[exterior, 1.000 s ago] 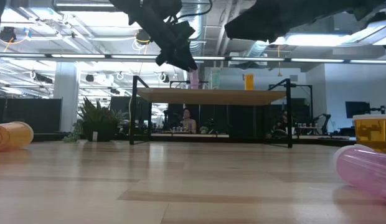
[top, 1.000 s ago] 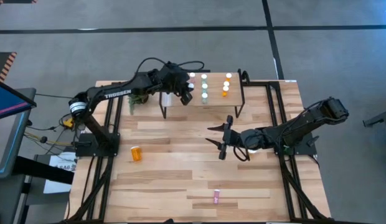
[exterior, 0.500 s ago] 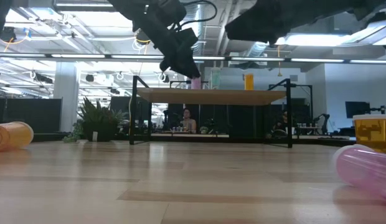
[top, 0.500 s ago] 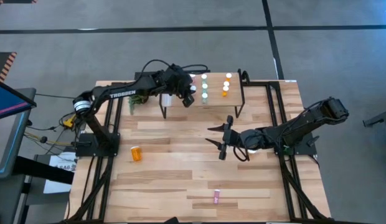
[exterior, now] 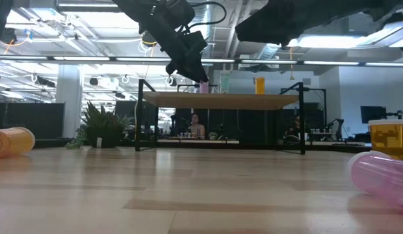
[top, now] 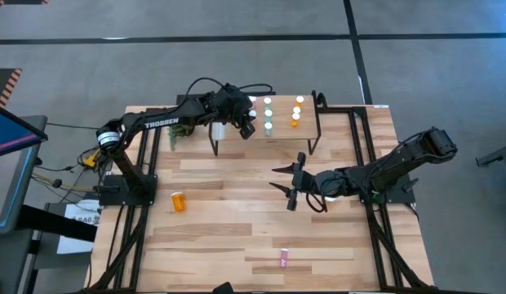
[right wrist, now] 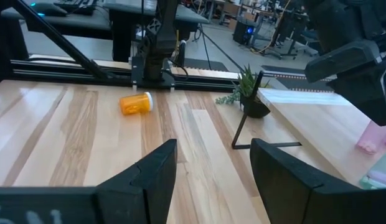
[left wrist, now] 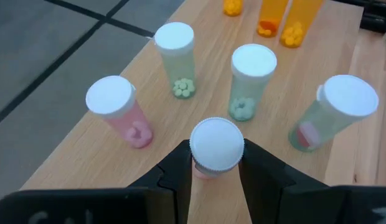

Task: Pick and place medicine bottles onto shelf by color
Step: Put the right pink pill bottle on the shelf aligned with the other pink pill bottle, then put the pink pill bottle on the shelf aligned with the other pink pill bottles

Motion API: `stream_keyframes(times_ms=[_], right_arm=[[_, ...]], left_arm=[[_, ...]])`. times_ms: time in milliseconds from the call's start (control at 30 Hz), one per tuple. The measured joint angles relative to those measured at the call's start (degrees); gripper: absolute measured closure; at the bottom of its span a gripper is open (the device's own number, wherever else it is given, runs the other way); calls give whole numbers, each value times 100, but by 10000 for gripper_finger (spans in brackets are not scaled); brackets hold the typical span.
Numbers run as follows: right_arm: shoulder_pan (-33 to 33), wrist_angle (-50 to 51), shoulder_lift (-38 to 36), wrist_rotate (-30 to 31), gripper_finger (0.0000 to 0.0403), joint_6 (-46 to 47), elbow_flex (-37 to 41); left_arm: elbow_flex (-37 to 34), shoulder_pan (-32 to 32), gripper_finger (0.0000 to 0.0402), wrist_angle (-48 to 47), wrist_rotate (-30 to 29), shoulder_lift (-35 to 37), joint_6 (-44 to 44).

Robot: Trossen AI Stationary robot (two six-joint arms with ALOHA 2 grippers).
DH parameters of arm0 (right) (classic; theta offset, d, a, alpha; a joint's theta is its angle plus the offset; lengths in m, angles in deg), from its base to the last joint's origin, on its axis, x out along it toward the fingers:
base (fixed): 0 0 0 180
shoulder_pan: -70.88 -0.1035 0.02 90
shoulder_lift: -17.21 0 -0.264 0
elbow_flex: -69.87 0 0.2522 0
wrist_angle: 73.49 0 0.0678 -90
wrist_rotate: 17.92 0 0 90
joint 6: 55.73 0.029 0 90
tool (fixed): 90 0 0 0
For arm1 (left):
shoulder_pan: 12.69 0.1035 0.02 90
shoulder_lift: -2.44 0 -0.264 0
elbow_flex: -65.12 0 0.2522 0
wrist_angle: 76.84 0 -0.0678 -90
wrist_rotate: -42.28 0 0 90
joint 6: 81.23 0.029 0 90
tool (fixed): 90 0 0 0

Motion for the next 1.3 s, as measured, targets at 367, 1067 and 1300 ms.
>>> stream_keyframes(times_ms=[367, 1067, 1300], right_arm=[[0, -1, 0, 0, 177, 15, 0], [-2, 87, 0, 0, 177, 37, 0], [-230, 521, -303, 0, 177, 49, -176]], left_arm=[[-4, 2, 264, -67, -15, -22, 1], [-4, 22, 210, -496, -258, 201, 129], [-12, -63, 207, -1013, -488, 610, 258]])
